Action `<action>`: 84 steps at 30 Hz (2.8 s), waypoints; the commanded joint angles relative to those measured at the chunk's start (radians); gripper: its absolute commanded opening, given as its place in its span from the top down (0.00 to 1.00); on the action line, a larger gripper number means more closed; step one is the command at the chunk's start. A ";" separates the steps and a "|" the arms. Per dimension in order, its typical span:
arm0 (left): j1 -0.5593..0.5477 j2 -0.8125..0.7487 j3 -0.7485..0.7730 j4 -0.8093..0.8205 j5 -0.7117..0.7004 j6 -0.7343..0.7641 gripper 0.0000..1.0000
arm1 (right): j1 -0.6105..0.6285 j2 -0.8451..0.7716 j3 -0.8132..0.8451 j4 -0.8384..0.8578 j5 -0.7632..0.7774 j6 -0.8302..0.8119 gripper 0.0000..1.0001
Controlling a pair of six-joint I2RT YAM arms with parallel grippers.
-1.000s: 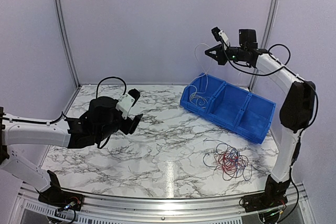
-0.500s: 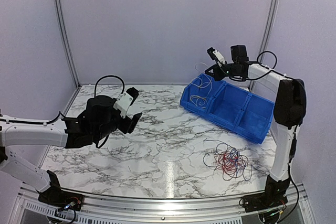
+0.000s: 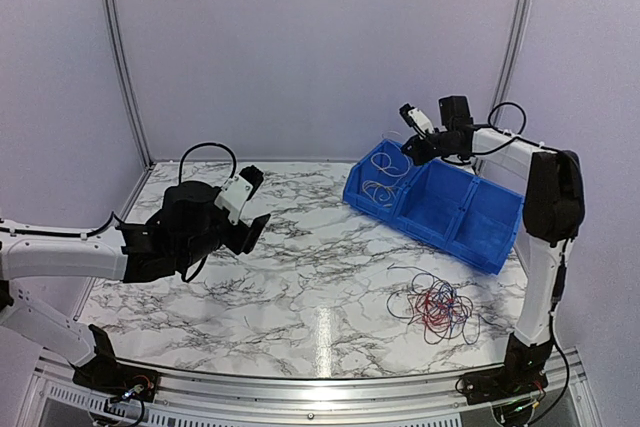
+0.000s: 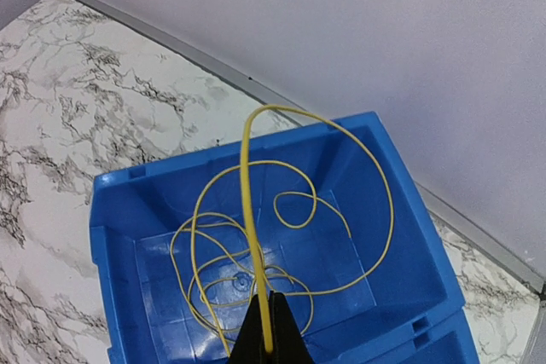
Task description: Untangle the cables
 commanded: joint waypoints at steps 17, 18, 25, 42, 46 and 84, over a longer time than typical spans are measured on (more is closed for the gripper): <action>-0.001 -0.031 0.026 -0.023 0.035 0.014 0.25 | -0.007 0.073 0.091 -0.166 0.016 0.012 1.00; -0.001 -0.034 0.026 -0.024 0.036 0.013 0.25 | -0.006 0.090 0.105 -0.171 0.014 0.013 1.00; -0.003 -0.047 0.028 -0.026 0.042 0.015 0.25 | 0.007 0.169 0.195 -0.204 0.010 0.027 1.00; -0.003 -0.091 0.013 -0.026 0.095 0.015 0.26 | 0.044 -0.095 0.052 -0.199 0.115 0.073 0.42; -0.003 -0.086 0.013 -0.028 0.098 0.022 0.26 | 0.045 -0.255 -0.089 -0.155 0.049 0.052 0.40; -0.245 0.292 0.168 -0.020 -0.002 -0.556 0.40 | 0.240 -0.670 -0.844 -0.173 -0.086 -0.347 0.48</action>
